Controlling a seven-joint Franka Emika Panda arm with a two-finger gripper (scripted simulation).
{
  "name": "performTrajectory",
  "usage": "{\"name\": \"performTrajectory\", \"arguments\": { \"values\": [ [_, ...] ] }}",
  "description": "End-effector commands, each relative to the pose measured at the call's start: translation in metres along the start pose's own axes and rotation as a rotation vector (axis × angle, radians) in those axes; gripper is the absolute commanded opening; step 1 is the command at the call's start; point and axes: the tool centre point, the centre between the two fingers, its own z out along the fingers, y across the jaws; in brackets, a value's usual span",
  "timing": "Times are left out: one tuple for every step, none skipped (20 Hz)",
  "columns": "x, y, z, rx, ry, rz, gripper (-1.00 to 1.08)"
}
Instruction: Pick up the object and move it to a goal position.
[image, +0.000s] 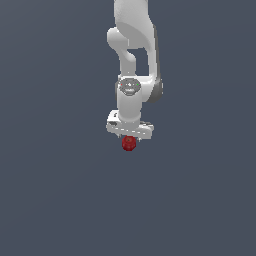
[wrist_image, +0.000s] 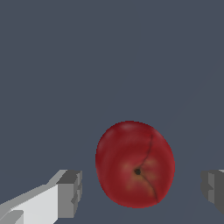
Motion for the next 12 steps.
{"name": "performTrajectory", "arguments": {
  "values": [
    [-0.001, 0.000, 0.009, 0.000, -0.001, 0.001, 1.00],
    [-0.001, 0.000, 0.014, 0.000, -0.001, 0.001, 1.00],
    [-0.001, 0.001, 0.020, -0.001, 0.000, 0.002, 1.00],
    [-0.001, 0.001, 0.025, -0.001, 0.000, 0.002, 1.00],
    [-0.001, 0.001, 0.029, -0.001, 0.000, 0.003, 1.00],
    [-0.002, 0.001, 0.033, -0.001, 0.000, 0.003, 1.00],
    [-0.001, 0.001, 0.037, -0.001, 0.000, 0.003, 1.00],
    [-0.001, 0.001, 0.039, -0.001, 0.000, 0.003, 1.00],
    [-0.001, 0.001, 0.041, -0.001, 0.000, 0.003, 1.00],
    [-0.001, 0.000, 0.043, -0.001, 0.000, 0.003, 1.00],
    [-0.001, 0.000, 0.043, -0.001, 0.000, 0.003, 1.00],
    [-0.001, 0.000, 0.044, -0.001, 0.000, 0.003, 1.00]
  ]
}}
